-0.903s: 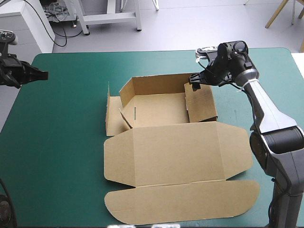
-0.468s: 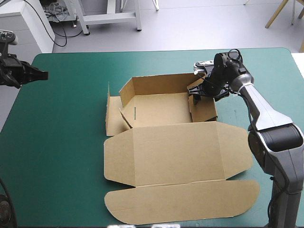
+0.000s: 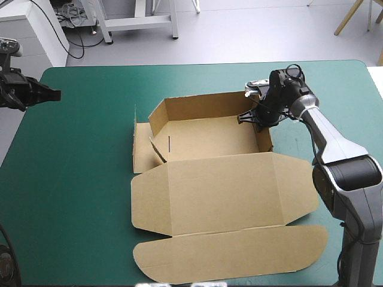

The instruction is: Fold the box

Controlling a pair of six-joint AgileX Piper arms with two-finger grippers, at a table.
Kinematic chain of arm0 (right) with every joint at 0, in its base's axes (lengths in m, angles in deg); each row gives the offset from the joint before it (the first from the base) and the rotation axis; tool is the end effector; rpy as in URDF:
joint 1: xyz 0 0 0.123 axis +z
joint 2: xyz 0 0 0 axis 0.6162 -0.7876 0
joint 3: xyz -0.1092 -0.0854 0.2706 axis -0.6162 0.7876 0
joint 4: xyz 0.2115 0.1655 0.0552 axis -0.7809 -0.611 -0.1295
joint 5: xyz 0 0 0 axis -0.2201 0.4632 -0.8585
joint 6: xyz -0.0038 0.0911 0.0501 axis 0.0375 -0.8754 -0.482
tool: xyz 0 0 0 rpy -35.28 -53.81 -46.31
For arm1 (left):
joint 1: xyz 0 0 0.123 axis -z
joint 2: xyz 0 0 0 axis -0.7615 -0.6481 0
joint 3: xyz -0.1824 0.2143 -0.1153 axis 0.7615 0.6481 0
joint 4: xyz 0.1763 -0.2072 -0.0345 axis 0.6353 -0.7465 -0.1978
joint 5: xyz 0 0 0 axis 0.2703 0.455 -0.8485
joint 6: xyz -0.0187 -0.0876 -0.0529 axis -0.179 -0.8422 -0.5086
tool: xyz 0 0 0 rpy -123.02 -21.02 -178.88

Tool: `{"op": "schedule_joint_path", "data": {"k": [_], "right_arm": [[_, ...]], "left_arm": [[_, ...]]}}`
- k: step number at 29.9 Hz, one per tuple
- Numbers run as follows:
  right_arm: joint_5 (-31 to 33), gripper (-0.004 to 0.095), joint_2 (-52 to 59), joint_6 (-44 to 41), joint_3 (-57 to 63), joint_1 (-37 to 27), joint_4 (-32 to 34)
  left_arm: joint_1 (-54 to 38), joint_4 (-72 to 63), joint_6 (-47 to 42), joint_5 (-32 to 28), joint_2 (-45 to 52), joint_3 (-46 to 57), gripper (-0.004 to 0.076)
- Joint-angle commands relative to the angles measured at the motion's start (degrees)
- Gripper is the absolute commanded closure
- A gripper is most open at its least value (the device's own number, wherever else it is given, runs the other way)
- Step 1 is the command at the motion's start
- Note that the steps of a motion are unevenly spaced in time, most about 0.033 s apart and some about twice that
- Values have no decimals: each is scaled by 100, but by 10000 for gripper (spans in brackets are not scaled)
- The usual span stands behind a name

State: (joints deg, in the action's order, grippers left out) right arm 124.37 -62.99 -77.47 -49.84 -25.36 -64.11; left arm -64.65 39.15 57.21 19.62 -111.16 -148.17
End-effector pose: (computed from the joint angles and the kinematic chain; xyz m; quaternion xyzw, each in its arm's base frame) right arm 0.4663 0.1122 0.2619 -0.1111 0.9842 0.0483 0.1289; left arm 0.3002 0.0443 0.4942 0.0730 0.9092 -0.0509 0.4068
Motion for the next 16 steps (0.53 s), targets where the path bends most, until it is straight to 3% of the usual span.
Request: {"op": "schedule_joint_path", "data": {"k": [1, 10, 16], "right_arm": [[-88, 927, 357, 47, -129, -10, 1], [-137, 927, 534, 77, -141, -10, 111], [0, 927, 1063, 496, -152, -128, 68]], "left_arm": [[-10, -239, -11, 252, 183, -135, 734], [-10, -239, -29, 252, 183, 53, 734], [-10, -227, 114, -77, 172, 1043, 734]]}}
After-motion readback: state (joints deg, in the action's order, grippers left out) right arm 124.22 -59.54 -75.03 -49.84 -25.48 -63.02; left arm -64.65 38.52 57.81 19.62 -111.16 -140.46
